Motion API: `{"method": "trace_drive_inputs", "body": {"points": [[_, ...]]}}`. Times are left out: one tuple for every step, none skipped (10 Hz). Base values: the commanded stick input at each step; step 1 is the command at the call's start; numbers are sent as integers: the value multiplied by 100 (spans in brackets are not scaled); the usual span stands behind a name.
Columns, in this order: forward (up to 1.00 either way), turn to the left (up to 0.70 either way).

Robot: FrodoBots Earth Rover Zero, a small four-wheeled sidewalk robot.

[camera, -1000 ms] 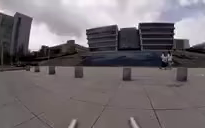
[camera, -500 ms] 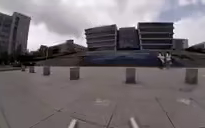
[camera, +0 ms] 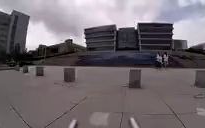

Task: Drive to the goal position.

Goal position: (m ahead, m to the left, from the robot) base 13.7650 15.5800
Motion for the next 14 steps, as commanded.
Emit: {"method": "trace_drive_inputs", "body": {"points": [[100, 0], [100, 0], [100, 0], [100, 0], [100, 0], [100, 0], [100, 0], [100, 0], [100, 0], [100, 0], [100, 0], [100, 0], [100, 0], [100, 0]]}}
